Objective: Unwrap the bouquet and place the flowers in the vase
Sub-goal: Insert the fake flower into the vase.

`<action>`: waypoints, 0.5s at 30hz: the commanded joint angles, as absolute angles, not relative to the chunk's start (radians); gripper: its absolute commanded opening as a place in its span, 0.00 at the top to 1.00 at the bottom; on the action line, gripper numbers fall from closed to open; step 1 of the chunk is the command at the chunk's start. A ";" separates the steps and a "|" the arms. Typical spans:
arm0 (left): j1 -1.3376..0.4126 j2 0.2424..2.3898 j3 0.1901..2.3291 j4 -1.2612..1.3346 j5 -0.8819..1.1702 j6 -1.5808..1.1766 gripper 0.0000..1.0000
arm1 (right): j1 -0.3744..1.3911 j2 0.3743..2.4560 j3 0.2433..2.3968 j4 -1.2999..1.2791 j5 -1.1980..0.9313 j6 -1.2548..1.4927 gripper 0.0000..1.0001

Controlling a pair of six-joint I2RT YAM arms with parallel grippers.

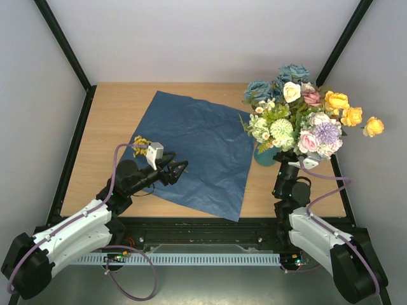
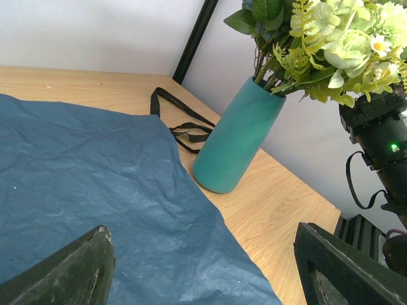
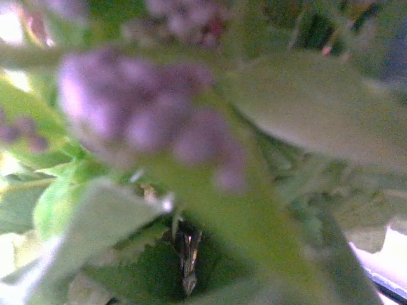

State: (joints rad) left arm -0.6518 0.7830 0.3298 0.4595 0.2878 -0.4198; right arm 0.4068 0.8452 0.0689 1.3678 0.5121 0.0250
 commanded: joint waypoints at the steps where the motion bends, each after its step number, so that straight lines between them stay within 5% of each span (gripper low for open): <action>1: -0.657 0.779 0.321 0.495 0.292 -0.411 0.21 | 0.405 0.803 0.058 1.231 0.500 0.055 0.85; 15: -0.657 0.797 0.321 0.502 0.295 -0.410 0.22 | 0.405 0.619 0.077 0.947 0.487 0.139 0.81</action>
State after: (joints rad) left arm -0.6518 0.7952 0.3298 0.4652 0.2878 -0.4194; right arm 0.4068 0.6487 0.0696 1.0401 0.4923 0.1196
